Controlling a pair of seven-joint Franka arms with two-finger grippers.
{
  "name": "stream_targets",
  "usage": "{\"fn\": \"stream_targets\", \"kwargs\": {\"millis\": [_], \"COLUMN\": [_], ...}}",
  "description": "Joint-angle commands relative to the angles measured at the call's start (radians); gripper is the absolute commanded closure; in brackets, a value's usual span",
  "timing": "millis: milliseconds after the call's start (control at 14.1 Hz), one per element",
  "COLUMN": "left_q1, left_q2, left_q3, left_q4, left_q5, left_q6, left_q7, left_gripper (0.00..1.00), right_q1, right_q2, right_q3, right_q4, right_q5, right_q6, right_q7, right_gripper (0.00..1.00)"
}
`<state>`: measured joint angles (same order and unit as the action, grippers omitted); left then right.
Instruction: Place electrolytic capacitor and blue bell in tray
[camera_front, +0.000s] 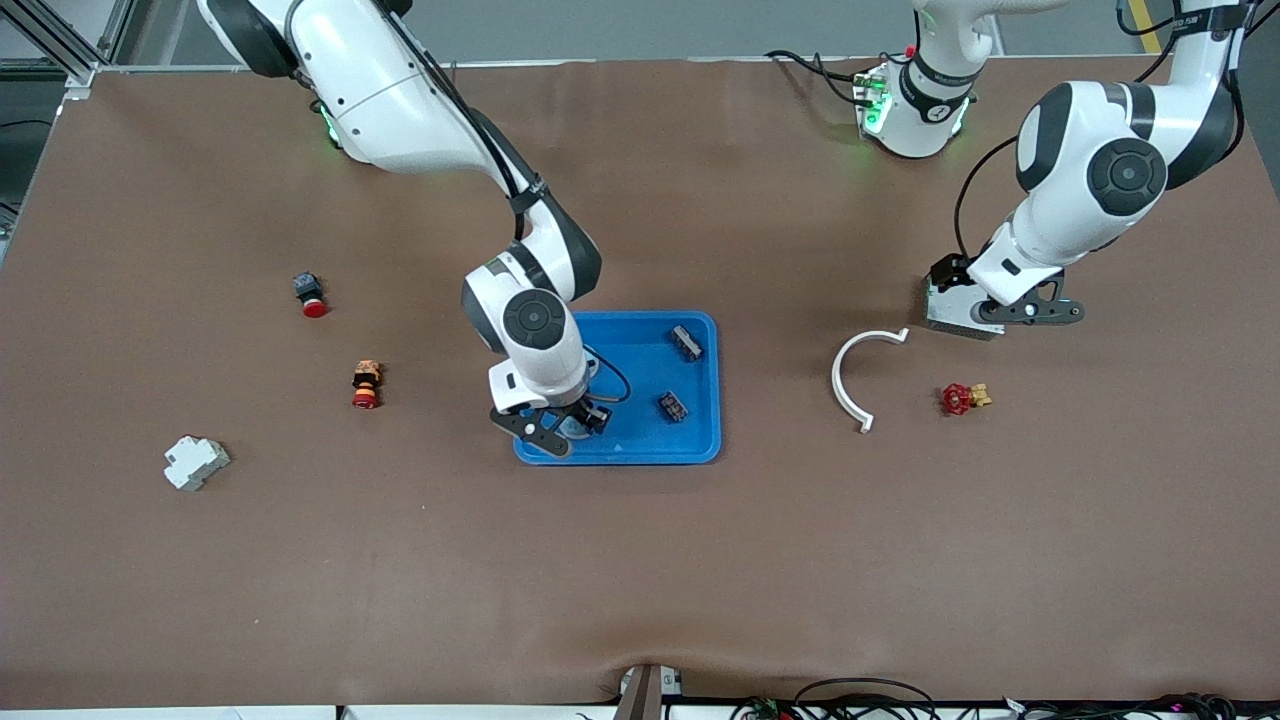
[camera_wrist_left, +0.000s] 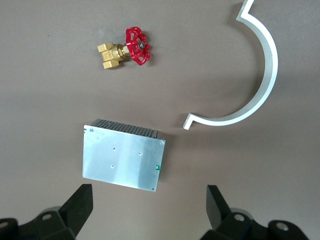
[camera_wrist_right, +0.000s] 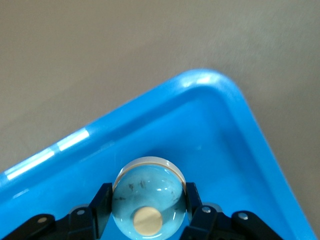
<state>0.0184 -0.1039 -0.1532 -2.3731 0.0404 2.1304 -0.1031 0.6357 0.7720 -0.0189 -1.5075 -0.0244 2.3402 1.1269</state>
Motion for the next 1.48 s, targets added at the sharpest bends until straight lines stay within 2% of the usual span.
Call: {"fn": "stream_targets", "kwargs": {"millis": [0,424,990,1202,1414], "left_q1": [0.006,0.008,0.026,0.028,0.026], "left_q2": [-0.049,-0.072,-0.079,-0.079,-0.059], "left_q3": [-0.005,-0.005,-0.006,-0.005,-0.006], "left_q4": [-0.058,-0.155,-0.147,-0.124,-0.006], "left_q5": [-0.019,-0.019,-0.019,-0.019,-0.019], "left_q6": [0.042,0.158,0.151,0.134,-0.002], "left_q7": [0.020,0.020,0.020,0.020,0.020], "left_gripper": [0.00,0.00,0.00,0.00,0.00], "right_q1": [0.009,0.006,-0.002,-0.005,-0.005], "right_q2": [0.009,0.007,0.009,0.009,0.009], "right_q3": [0.000,0.002,0.004,0.004,0.004], "right_q4": [0.004,-0.028,-0.040,-0.042,-0.042], "right_q5": [0.014,0.015,0.017,0.017,0.017], "right_q6": [-0.010,-0.007,0.001,-0.001,-0.001], "right_q7": [0.010,0.002,-0.004,-0.007,-0.030], "right_gripper": [1.00,1.00,1.00,1.00,1.00]}}
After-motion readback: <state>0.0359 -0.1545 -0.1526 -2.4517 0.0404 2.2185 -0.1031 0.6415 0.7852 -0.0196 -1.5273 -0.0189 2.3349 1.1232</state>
